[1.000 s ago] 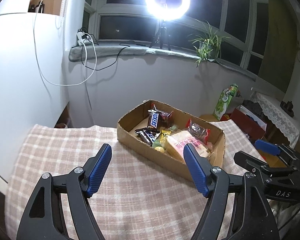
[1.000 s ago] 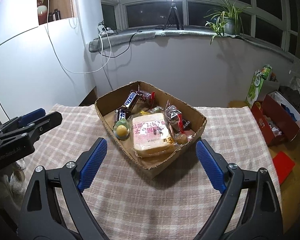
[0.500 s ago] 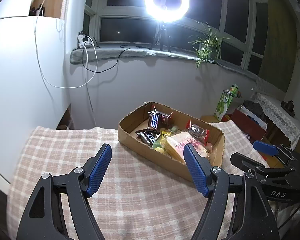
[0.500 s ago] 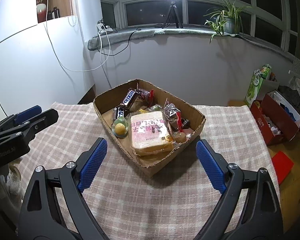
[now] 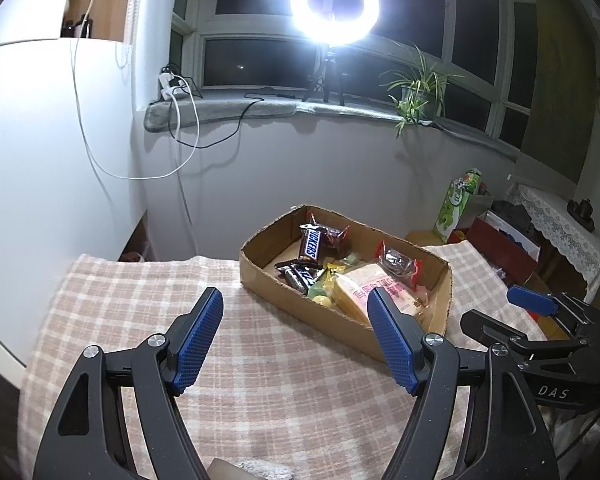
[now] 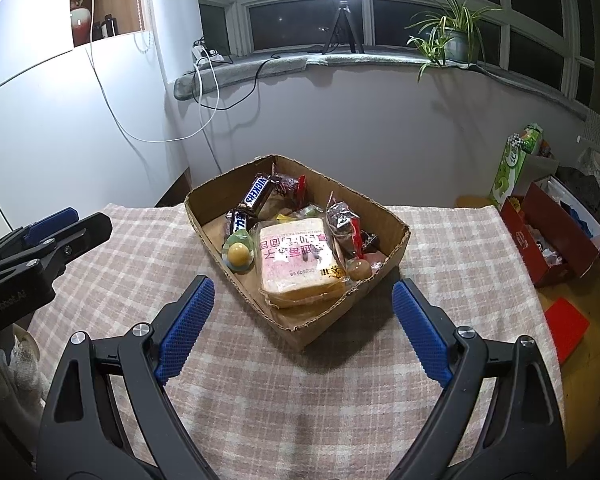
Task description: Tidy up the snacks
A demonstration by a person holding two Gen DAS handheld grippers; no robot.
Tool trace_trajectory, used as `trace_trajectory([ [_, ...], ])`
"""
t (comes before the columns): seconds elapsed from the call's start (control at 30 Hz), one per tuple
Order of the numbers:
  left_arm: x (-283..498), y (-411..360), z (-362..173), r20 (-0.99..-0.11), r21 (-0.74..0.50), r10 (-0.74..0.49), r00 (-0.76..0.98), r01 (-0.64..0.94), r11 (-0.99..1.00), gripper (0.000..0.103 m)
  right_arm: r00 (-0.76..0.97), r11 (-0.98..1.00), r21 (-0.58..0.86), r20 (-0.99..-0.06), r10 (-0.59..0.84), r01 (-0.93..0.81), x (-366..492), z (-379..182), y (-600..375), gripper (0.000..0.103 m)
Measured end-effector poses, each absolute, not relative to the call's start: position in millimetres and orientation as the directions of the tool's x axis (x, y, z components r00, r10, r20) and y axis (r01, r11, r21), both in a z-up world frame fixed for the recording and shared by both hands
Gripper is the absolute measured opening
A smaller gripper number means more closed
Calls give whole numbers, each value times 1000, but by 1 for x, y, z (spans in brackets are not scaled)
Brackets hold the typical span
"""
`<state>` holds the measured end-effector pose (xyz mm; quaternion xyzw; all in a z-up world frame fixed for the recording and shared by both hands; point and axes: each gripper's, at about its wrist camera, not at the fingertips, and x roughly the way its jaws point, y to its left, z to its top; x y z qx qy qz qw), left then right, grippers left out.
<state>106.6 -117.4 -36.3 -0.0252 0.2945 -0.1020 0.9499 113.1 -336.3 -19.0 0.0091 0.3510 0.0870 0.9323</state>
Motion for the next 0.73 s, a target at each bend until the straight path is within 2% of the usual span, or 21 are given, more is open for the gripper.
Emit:
trace_trajectory([
  [0.73,105,-118,-38,-557,-108,-213,803,185,977,75,733,986,72,-661,160,-150,110,-23,-334,93],
])
